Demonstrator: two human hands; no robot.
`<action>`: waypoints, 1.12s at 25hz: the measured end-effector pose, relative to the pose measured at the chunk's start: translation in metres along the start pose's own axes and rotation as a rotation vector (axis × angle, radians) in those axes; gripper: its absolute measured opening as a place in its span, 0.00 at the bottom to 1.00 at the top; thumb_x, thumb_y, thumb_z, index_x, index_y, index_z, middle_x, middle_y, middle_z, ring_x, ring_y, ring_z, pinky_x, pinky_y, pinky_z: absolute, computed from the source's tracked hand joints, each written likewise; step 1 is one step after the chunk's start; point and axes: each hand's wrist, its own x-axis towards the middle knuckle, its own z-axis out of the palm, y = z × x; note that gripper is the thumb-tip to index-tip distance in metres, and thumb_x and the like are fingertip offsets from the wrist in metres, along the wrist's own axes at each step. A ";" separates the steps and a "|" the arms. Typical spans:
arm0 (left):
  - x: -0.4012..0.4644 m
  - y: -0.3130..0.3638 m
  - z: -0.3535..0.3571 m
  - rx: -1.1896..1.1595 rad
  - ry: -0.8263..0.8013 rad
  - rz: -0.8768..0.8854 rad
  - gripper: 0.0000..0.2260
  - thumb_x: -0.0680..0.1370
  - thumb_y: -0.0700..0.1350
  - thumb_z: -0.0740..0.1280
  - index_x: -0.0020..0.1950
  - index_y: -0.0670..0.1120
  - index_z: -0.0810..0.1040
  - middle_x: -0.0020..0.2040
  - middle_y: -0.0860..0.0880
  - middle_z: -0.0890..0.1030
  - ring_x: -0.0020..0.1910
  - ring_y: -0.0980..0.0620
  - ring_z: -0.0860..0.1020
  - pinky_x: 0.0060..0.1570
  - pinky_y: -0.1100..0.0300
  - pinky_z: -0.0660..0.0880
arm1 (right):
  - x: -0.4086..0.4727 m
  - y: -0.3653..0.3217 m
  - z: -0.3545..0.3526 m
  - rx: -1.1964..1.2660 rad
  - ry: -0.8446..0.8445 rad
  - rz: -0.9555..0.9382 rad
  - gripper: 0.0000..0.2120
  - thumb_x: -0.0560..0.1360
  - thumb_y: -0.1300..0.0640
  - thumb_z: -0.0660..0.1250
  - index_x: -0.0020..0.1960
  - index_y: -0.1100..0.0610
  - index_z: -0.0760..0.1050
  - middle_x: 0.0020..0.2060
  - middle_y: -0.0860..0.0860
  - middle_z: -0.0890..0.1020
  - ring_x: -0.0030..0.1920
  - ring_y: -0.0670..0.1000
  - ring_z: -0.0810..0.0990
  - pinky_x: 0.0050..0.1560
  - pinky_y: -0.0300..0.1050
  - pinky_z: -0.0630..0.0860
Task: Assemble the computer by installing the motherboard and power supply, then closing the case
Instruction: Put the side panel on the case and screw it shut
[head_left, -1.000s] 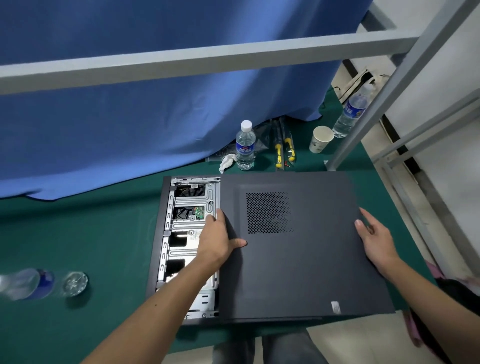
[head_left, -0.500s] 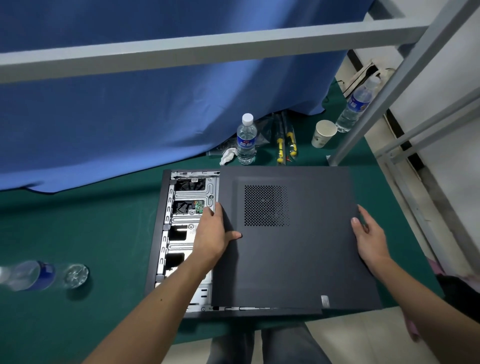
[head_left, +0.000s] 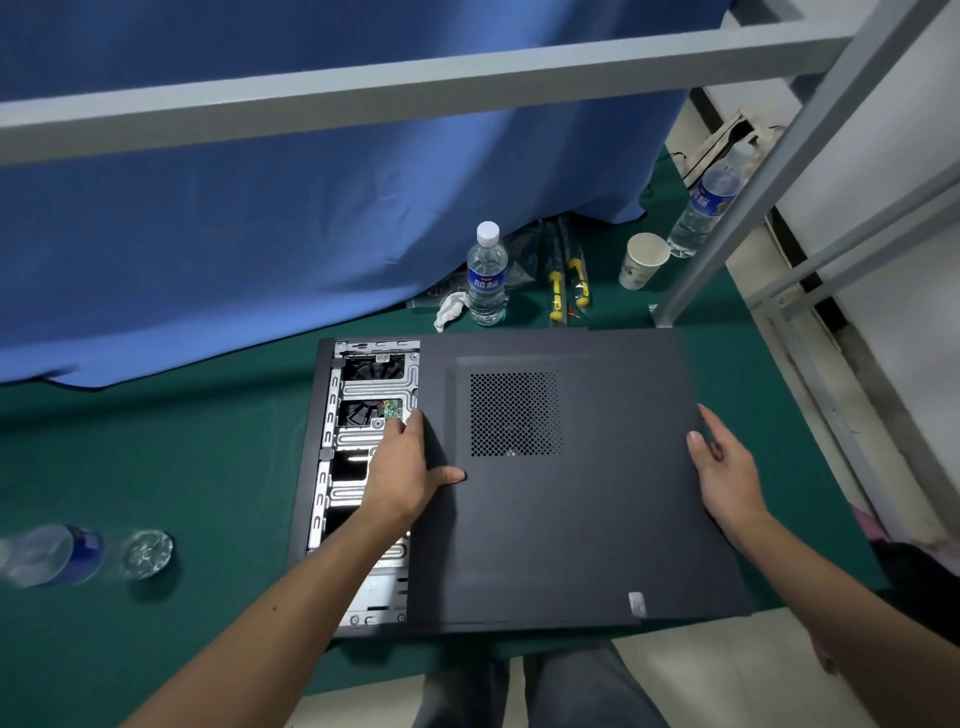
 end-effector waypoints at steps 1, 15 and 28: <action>0.001 0.000 0.000 -0.006 0.001 0.006 0.33 0.67 0.54 0.80 0.64 0.44 0.69 0.52 0.48 0.68 0.48 0.46 0.74 0.49 0.54 0.73 | 0.000 0.000 0.001 0.005 0.007 -0.004 0.22 0.83 0.56 0.59 0.77 0.50 0.64 0.63 0.44 0.74 0.62 0.44 0.74 0.63 0.39 0.68; 0.003 -0.009 -0.005 0.029 -0.021 0.010 0.39 0.69 0.54 0.79 0.72 0.42 0.64 0.57 0.45 0.69 0.57 0.41 0.75 0.57 0.51 0.73 | -0.008 -0.001 0.007 -0.086 -0.007 -0.021 0.23 0.84 0.56 0.58 0.78 0.51 0.62 0.72 0.49 0.71 0.71 0.50 0.69 0.74 0.52 0.64; 0.003 -0.011 -0.006 0.044 -0.029 -0.028 0.44 0.69 0.55 0.78 0.77 0.42 0.60 0.66 0.42 0.69 0.63 0.41 0.74 0.63 0.50 0.72 | -0.002 -0.005 0.008 -0.141 -0.041 -0.021 0.23 0.83 0.56 0.59 0.77 0.50 0.63 0.73 0.46 0.70 0.72 0.48 0.67 0.75 0.50 0.62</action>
